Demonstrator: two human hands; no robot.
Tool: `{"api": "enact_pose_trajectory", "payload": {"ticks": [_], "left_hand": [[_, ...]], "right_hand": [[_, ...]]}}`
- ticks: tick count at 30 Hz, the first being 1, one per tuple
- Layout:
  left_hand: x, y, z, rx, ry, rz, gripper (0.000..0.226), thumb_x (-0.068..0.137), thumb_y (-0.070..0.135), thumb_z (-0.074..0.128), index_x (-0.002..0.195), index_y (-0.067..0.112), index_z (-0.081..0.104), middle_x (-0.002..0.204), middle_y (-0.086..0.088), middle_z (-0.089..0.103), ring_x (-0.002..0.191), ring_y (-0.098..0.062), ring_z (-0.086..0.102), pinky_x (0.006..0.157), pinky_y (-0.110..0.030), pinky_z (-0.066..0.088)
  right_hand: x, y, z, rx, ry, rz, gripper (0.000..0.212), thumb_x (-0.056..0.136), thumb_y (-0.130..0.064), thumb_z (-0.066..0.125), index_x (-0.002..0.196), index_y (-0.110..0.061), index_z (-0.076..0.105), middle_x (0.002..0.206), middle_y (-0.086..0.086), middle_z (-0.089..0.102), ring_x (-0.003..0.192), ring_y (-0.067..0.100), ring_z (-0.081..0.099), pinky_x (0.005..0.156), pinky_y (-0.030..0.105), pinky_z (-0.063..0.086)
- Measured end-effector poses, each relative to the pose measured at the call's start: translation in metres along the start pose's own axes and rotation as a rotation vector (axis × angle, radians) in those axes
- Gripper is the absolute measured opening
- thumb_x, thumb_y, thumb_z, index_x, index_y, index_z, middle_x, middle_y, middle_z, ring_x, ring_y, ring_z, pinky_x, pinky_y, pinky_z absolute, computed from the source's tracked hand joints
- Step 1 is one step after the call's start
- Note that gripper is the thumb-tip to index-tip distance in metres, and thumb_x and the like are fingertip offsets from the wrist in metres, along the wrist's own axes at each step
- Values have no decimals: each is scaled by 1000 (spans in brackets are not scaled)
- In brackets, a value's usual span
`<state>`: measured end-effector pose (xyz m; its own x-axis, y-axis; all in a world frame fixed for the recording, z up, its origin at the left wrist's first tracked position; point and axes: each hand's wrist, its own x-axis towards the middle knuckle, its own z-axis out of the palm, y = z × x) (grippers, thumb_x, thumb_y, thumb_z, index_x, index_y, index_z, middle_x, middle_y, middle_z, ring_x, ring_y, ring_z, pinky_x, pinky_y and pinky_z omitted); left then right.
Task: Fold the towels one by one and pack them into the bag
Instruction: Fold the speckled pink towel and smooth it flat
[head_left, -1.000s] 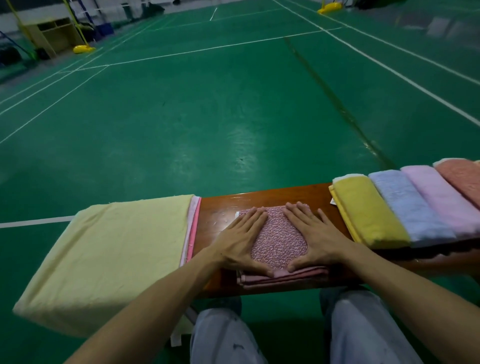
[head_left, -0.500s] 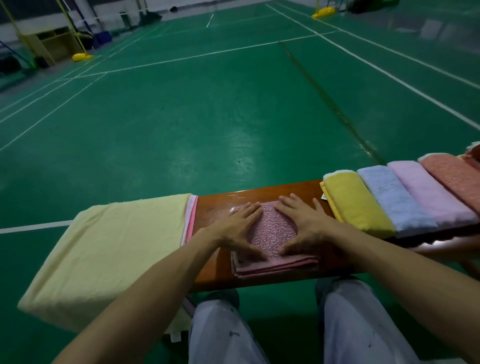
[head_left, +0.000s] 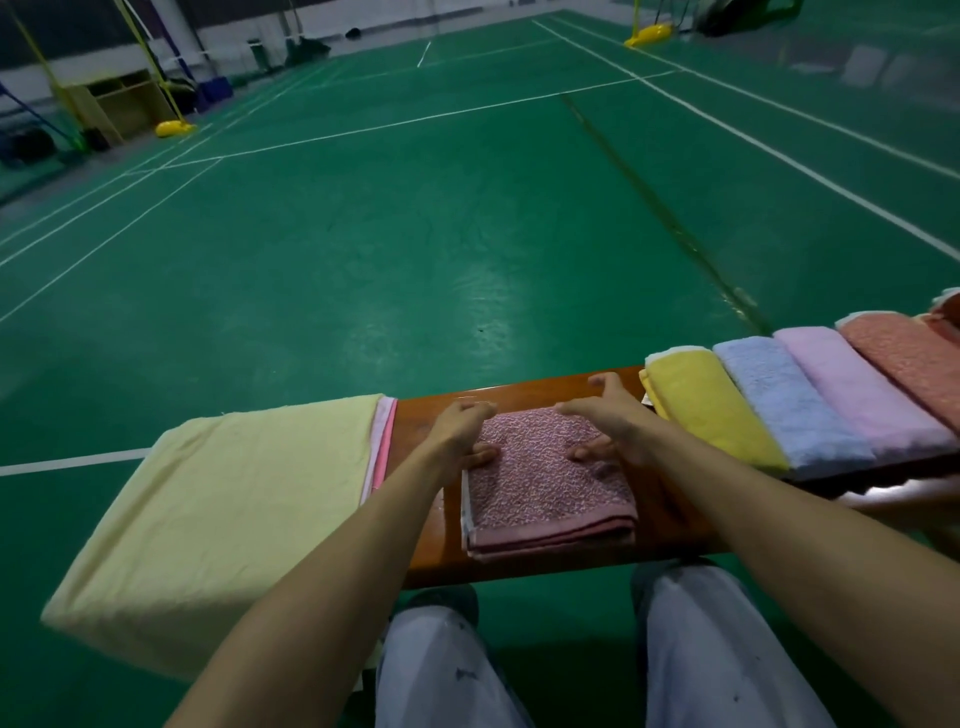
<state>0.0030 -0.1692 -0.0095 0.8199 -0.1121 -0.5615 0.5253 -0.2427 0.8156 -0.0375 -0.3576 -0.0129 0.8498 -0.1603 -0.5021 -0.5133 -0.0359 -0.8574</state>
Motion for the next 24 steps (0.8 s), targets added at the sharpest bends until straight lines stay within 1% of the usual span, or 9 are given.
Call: {"api": "enact_pose_trajectory", "payload": {"ticks": [2,4,8,11,14,17,20,22,24], "left_hand": [[4,1,1,11,13,15,30,96,28,56,121,12,51,117,-7,48,88,-18,58,67,-24,56],[8,2,3,-4,25,62,30,95,22,58,120,9,49,115,-12,52,85,-19,59,62,-24,54],[12,4,2,-108,43,212,26,93,8,57,117,8,46,108,-14,54,68,-15,55,66,-26,52],[11,6,0,-156,85,338,26,94,3,54,118,10,48,107,-12,53,70,-16,57,67,-28,53],[8,4,2,-229,111,410,28,95,6,54,121,13,48,118,-14,51,66,-15,59,64,-28,55],[0,-5,6,-290,95,392,43,96,17,56,135,21,38,128,-11,42,85,-26,65,67,-34,59],[-10,-13,10,-402,35,295,42,98,29,53,137,28,37,139,-8,39,121,-36,49,83,-53,56],[-14,-12,11,-395,57,267,39,97,38,50,133,27,40,140,-9,42,127,-34,44,92,-59,48],[-17,-8,11,-383,105,249,34,95,45,50,121,24,46,132,-10,50,121,-31,49,96,-57,45]], "right_hand": [[2,-2,2,24,20,0,70,87,-18,73,140,-24,27,141,20,36,90,35,67,47,29,56],[5,-3,3,37,56,-16,63,87,-16,73,134,-21,31,130,17,42,80,30,66,52,32,58],[13,-3,1,177,90,-126,53,87,-13,72,123,-21,34,111,18,56,59,24,63,55,33,57],[14,-5,0,253,135,-249,49,87,-15,72,123,-21,39,103,8,48,78,20,58,71,43,58],[11,-1,1,197,274,-417,42,86,-19,73,118,-19,45,91,2,43,79,14,47,69,31,51],[9,8,2,215,339,-501,36,87,-19,73,113,-15,47,79,-1,41,69,10,40,61,21,38],[8,14,2,235,349,-509,32,89,-22,71,110,-13,48,77,-1,43,68,10,40,62,21,38],[7,16,1,214,359,-509,31,89,-23,71,109,-12,50,81,0,46,72,11,42,65,21,40],[6,16,-2,176,356,-491,31,87,-21,74,107,-13,52,87,2,50,79,14,46,72,26,44]]}}
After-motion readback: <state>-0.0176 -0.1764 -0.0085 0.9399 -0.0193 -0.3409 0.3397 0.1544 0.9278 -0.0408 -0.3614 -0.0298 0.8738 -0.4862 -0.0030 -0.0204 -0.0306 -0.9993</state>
